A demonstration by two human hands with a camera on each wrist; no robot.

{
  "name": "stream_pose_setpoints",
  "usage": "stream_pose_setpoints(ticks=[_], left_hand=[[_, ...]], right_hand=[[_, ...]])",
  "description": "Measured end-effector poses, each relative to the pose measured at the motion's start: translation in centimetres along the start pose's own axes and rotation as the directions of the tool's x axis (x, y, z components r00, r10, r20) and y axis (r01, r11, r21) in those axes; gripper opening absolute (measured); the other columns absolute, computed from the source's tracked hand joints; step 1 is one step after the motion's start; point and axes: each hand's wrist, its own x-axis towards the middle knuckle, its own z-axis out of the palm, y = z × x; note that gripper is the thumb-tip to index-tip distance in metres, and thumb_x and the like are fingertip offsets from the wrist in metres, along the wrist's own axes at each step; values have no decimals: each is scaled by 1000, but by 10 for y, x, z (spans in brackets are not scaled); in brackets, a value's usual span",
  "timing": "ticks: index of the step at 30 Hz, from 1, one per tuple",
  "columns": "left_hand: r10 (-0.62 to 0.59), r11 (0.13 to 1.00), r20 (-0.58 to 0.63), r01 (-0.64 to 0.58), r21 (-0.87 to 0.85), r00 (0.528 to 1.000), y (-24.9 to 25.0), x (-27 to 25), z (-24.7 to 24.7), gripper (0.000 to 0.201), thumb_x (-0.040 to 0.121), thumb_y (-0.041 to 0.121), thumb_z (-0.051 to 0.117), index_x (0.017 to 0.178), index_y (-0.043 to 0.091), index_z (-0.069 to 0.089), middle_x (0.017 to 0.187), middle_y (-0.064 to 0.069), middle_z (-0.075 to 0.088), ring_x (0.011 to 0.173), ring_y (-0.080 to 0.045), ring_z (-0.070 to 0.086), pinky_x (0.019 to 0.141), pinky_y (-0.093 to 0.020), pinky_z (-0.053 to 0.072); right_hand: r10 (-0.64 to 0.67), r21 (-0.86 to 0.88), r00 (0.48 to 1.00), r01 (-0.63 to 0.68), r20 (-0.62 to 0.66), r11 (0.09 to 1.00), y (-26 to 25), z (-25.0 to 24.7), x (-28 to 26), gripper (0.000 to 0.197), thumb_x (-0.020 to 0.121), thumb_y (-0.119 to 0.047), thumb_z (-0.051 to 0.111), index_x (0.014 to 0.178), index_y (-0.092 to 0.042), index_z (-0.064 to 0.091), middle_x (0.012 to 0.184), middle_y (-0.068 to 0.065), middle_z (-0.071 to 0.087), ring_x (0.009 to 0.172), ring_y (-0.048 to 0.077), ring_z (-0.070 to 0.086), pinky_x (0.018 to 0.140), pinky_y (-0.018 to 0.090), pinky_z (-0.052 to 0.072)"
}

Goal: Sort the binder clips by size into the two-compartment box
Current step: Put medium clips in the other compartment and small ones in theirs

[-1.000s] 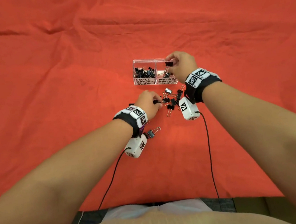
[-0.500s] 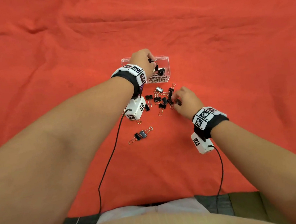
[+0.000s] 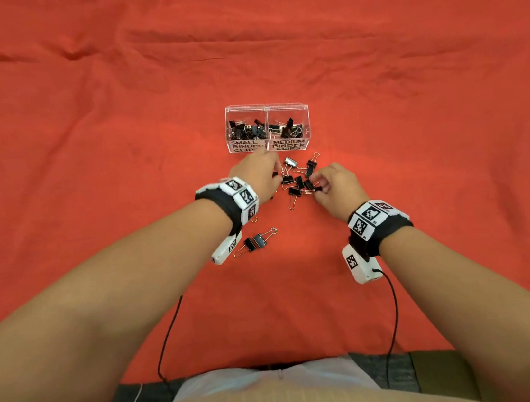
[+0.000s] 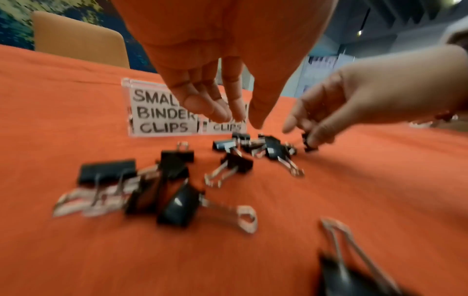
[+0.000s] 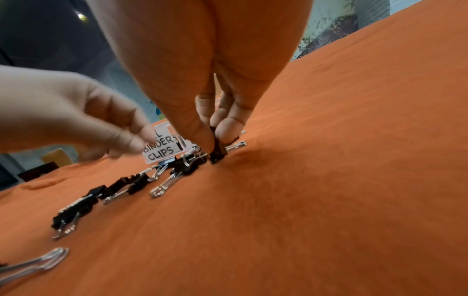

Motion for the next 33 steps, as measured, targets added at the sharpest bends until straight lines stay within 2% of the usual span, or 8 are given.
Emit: stream_pose_setpoints(ticks=[3,6,11,16,21,24,29,33], left_hand=[[-55,997,91,49,68,994,-9,-15,23,30,88,33,61,111,16,54,117,-5,49,102,-25,57,80,-39,51],[-61,995,90,53,87,994,-15,-22,36,33,89,29,62,115,12,52,119,-9,45,102,-31,57,82,-42,52],[-6,997,53,2,82,999,-21,-22,38,20,88,14,59,106,6,53,115,-12,46,99,-33,56,81,-44,51],[26,997,-8,-25,72,1000,-22,-18,31,26,88,17,59,111,10,51,116,-10,48,101,-30,55,74,-41,50],[47,992,-62,-40,116,997,-15,-1,25,39,87,14,57,124,7,48,123,-13,47,114,-31,49,87,-43,48],[96,970,-63,-79,228,993,-9,3,30,42,85,9,56,126,3,49,121,-16,47,115,-33,46,92,-41,43],[-6,986,28,1,168,1000,-8,4,36,34,93,9,43,127,4,45,115,-15,45,106,-34,47,77,-39,38],[-51,996,16,49,75,999,-10,2,31,21,96,20,38,108,5,45,111,-17,51,89,-31,50,68,-37,38]], right_hand=[[25,-20,999,-25,27,999,-6,2,5,33,80,-1,58,112,-8,62,94,6,45,77,18,50,85,33,49],[58,-60,996,-54,62,997,-10,8,3,32,83,-7,58,115,-7,61,107,14,48,92,27,56,93,36,47],[16,-109,998,-10,58,994,-14,12,-5,33,84,-11,59,115,0,58,117,16,47,98,30,57,91,35,44],[-24,-144,995,38,98,989,-12,18,-10,20,79,-4,56,98,-2,59,107,16,54,103,33,50,89,36,39],[-41,-135,993,56,107,989,-15,22,-18,39,76,-1,54,114,-10,55,113,8,57,102,29,46,90,36,41],[-52,-115,994,63,92,991,-16,25,-20,40,73,-1,57,112,-12,56,110,6,55,99,27,45,90,35,41],[-15,-57,996,20,89,998,-15,23,-15,27,73,-3,61,98,-13,63,98,3,49,96,24,44,86,30,37],[103,150,994,-107,29,983,-26,6,-3,11,75,-5,69,84,-12,67,76,-7,43,76,14,45,66,22,36]])
